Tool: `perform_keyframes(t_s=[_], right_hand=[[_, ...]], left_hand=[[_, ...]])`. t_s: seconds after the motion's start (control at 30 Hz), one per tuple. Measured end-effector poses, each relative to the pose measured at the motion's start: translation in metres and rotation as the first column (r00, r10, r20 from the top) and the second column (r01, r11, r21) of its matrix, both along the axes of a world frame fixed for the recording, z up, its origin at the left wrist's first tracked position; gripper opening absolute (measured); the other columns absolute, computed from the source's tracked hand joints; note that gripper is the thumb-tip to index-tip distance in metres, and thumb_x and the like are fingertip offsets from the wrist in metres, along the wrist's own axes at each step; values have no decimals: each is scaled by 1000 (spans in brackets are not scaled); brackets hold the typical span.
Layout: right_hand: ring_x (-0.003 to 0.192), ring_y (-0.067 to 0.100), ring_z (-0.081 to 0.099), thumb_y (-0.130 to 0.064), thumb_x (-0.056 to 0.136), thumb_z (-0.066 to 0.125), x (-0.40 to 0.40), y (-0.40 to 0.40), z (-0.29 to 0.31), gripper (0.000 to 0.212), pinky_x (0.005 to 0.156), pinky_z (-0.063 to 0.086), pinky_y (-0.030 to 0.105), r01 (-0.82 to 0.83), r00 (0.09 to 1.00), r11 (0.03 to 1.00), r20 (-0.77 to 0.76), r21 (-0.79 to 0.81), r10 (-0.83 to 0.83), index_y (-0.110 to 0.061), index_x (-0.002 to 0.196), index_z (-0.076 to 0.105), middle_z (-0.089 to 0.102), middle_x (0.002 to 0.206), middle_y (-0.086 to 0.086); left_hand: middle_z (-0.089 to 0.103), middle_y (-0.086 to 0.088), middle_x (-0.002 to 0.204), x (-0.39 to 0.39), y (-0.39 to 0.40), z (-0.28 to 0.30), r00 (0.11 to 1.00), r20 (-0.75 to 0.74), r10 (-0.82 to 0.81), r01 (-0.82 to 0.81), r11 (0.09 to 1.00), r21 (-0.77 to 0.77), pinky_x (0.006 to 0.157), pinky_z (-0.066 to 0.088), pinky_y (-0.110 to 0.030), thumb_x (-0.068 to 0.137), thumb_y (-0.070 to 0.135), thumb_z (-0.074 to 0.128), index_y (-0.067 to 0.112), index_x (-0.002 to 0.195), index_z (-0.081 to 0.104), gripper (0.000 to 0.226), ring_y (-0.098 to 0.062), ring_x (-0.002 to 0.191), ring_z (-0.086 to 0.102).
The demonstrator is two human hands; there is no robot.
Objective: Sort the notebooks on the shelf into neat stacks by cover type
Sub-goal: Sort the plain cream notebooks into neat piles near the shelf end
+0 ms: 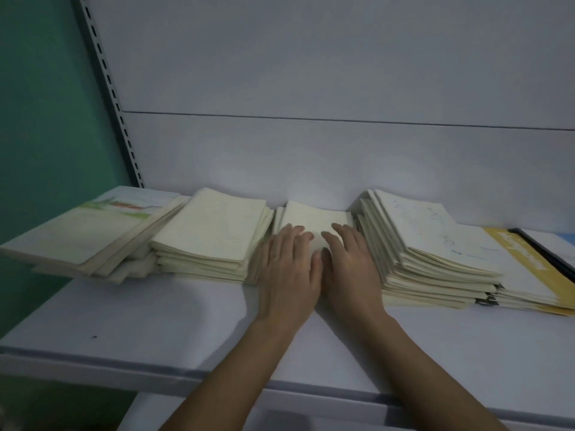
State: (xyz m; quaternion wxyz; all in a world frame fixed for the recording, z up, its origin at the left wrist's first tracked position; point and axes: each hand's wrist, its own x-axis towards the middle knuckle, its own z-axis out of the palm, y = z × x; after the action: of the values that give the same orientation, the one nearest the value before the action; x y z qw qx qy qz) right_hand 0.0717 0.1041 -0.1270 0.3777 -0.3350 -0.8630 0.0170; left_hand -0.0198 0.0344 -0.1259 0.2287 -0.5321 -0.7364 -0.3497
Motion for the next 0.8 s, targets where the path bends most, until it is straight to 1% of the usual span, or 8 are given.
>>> perform_keyframes(t_s=[0.07,0.17,0.27,0.4,0.5,0.6,0.73,0.8], right_hand=[[122,27,49,-16,79,61,4,-10,5,43,96,47,37,-77,996,997,-32,19,77,-6,122,60,57,130,11],[114,23,52,-17,88,50,5,-15,6,33,87,52,37,-90,994,995,-54,50,93,-8,116,64,61,121,7],[110,22,53,-9,92,55,-6,-19,12,26,85,51,35,-140,990,989,-15,51,141,-9,117,64,61,119,5],[109,23,54,-24,96,49,-43,-48,42,31,86,46,32,-220,974,975,45,-4,220,-13,122,60,60,119,2],[123,21,47,-39,99,45,-82,-70,60,43,98,41,36,-254,951,964,162,-80,264,-17,135,51,52,135,0],[135,20,35,-55,96,41,-118,-86,68,61,108,34,40,-222,916,963,307,-151,259,-19,144,39,39,149,0],[141,23,25,-71,88,38,-158,-93,71,79,111,29,45,-152,866,968,445,-198,227,-18,146,32,30,153,3],[140,25,23,-76,84,36,-170,-91,65,85,110,27,48,-107,830,961,509,-256,228,-19,146,28,27,154,3]], left_hand=[[61,-3,124,3,-9,5,998,9,-56,56,998,13,102,42,-42,95,29,46,15,118,58,30,-22,123,51],[62,-2,116,-21,-26,34,996,45,-81,81,997,16,97,43,-38,93,32,44,15,116,57,31,-22,113,55],[60,-2,120,-73,-46,81,998,54,-13,22,988,-156,93,40,-37,97,33,43,18,122,53,31,-24,113,53],[57,-3,129,-143,-87,113,995,8,103,-95,944,-316,91,41,-38,99,35,38,20,129,47,34,-24,117,49],[55,-2,131,-174,-107,115,986,-45,159,-163,894,-417,90,41,-38,99,39,37,22,131,46,37,-24,117,49],[53,-2,135,-191,-118,114,989,21,145,-120,881,-457,94,43,-41,99,43,38,25,132,46,39,-23,120,48],[50,-1,140,-209,-125,108,993,67,98,-45,837,-546,98,42,-41,99,43,37,23,137,47,44,-23,124,48],[55,-2,135,-217,-127,106,993,89,84,-20,828,-560,98,43,-40,98,42,38,20,130,57,43,-24,120,52]])
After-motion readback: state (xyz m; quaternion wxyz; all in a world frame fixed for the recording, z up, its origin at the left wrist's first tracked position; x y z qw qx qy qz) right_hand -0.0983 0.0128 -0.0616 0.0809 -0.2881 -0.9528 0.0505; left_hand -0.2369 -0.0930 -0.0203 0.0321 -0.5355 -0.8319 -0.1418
